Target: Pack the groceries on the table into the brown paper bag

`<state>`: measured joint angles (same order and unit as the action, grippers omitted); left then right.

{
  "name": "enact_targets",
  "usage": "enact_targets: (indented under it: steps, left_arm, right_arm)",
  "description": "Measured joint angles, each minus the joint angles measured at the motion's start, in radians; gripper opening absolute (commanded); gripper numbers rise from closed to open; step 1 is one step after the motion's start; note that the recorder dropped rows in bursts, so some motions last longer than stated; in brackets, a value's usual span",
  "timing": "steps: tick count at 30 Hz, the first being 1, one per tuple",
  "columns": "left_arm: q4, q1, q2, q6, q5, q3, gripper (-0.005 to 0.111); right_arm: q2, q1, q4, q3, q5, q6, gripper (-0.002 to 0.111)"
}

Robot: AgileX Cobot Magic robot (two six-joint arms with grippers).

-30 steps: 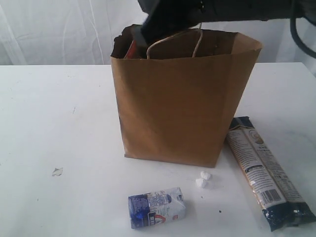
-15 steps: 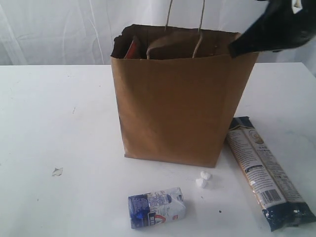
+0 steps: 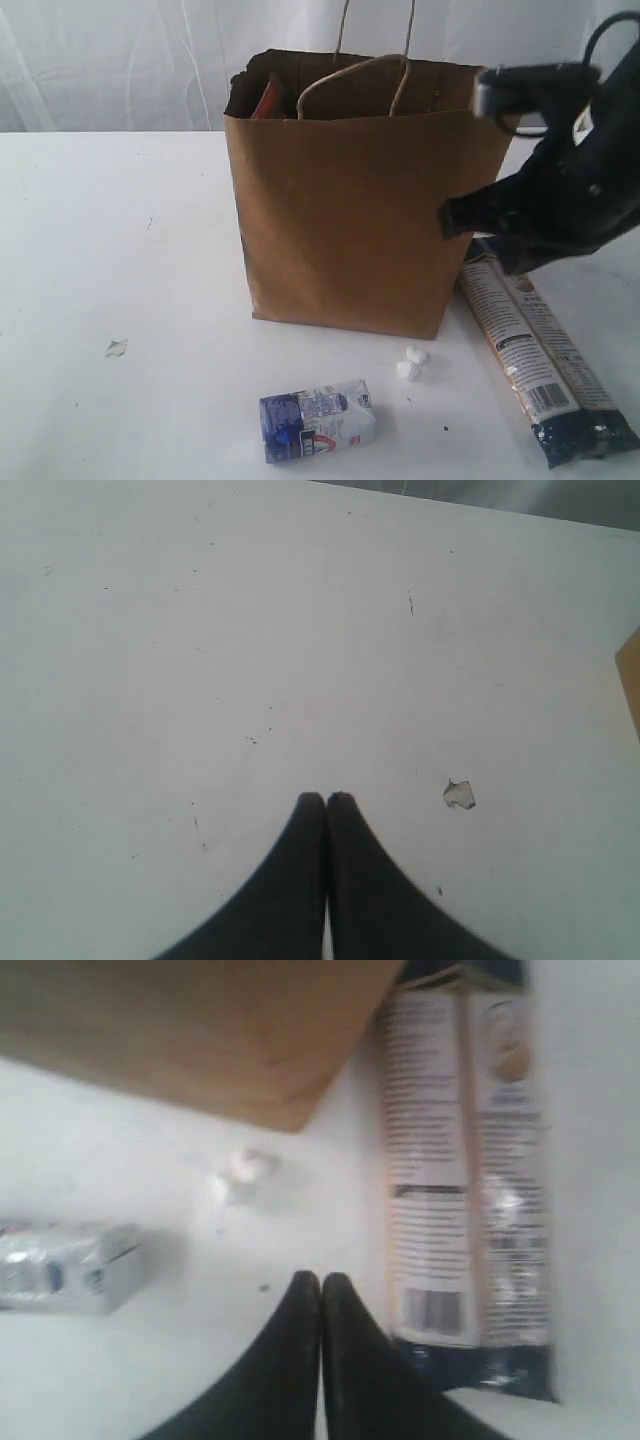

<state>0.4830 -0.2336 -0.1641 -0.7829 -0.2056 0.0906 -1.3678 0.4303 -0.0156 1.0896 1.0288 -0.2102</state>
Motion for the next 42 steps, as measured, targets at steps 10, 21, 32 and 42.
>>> enact_targets:
  steps: [10,21,32,42]
  left_arm:
    - [0.000,0.000,0.000,0.000,0.000,0.000,0.000]
    - [0.000,0.000,0.000,0.000,0.000,0.000,0.000]
    - [0.000,0.000,0.000,0.000,0.000,0.000,0.000]
    - [0.000,0.000,0.000,0.000,0.000,0.000,0.000]
  right_arm:
    - [-0.179,0.005,-0.430,-0.087,-0.173,0.409,0.000]
    - [-0.376,0.073,-0.198,-0.087,-0.324,0.286,0.000]
    - [-0.443,0.077,-0.062,-0.087,-0.405,0.138,0.009]
    - [-0.456,0.077,-0.062,-0.087,-0.426,0.132,0.029]
